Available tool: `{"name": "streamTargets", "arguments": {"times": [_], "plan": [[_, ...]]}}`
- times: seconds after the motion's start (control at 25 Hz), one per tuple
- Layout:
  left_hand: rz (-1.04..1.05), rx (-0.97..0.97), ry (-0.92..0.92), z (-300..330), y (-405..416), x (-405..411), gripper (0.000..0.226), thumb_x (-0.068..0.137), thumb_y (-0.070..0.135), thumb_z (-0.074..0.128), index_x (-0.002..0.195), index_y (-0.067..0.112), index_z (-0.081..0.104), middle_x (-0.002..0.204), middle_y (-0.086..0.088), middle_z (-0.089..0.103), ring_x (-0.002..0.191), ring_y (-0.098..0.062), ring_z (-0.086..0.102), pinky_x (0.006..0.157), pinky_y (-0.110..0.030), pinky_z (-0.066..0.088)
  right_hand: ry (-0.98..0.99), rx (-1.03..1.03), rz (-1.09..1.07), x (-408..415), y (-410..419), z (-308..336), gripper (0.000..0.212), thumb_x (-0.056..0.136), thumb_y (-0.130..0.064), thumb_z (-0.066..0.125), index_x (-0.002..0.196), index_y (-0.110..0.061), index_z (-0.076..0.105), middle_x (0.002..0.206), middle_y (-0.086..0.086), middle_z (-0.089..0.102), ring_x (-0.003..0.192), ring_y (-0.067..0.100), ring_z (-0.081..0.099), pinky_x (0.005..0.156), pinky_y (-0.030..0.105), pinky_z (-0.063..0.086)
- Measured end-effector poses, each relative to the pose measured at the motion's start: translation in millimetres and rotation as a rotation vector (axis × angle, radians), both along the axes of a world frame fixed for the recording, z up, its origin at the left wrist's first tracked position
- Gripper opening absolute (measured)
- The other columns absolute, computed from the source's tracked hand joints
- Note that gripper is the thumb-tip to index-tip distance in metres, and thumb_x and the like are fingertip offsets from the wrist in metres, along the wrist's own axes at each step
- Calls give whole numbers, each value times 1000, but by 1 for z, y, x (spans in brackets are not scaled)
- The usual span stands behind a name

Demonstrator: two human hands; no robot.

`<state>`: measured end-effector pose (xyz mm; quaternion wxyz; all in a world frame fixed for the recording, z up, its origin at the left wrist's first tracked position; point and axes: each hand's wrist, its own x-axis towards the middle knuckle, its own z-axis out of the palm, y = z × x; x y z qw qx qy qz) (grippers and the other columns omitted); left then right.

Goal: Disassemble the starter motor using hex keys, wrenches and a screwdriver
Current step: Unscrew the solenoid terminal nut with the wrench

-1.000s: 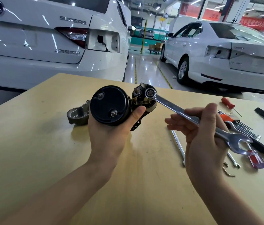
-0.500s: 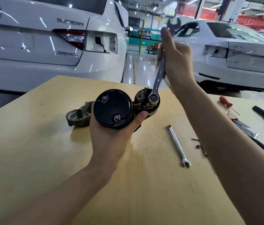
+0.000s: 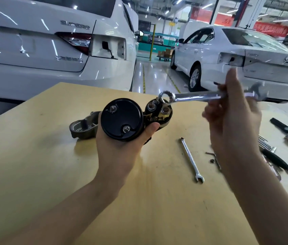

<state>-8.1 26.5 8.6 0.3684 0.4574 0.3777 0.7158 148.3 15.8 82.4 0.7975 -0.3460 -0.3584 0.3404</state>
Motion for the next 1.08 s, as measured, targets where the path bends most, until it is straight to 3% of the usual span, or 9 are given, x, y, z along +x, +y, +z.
{"name": "streamTargets", "arguments": {"times": [0.16,0.32,0.4,0.56,0.76,0.92,1.08], "plan": [[38,-33,2,1,1,1,84,43,47,83,113,7,61,105,-1,70,97,-7,65,87,-16,50,165,-114,126,4,-16,-36,28,78,-15,69,66,-20,44,47,-3,51,37,7,49,40,17,41],[40,-77,1,1,2,-1,86,41,51,82,114,9,62,106,-2,70,100,-14,66,94,-30,52,25,-19,174,-1,-24,-44,12,73,-27,65,73,-16,63,61,7,69,57,18,70,53,22,53],[49,-77,-16,2,2,-1,85,42,49,82,114,10,62,106,1,70,100,-9,65,94,-26,50,-93,22,177,-3,-28,-49,17,79,-29,63,73,-16,73,68,10,72,67,24,72,59,25,55],[26,-53,-41,3,1,-1,72,49,39,82,111,8,64,104,0,71,96,-5,66,87,-12,49,-275,52,73,-7,-34,-57,8,80,-19,68,78,-17,75,73,10,74,72,29,73,64,28,57],[44,-45,-13,3,1,0,73,49,41,82,112,9,63,105,1,70,98,-5,65,88,-15,49,-302,17,76,-5,-30,-59,13,75,-23,71,82,-12,73,77,13,74,77,30,73,68,28,57],[44,-44,-21,2,2,-1,76,48,44,82,112,9,63,106,1,70,100,-6,65,91,-18,49,-250,-5,86,-7,-23,-49,18,77,-30,68,74,-13,72,67,12,71,62,25,71,60,29,56],[23,-41,-15,0,3,-1,77,48,43,83,114,9,62,107,0,70,101,-6,65,89,-15,49,-257,26,-71,-6,11,-15,45,96,-37,53,58,-15,63,40,-1,48,33,11,42,39,22,37]]}}
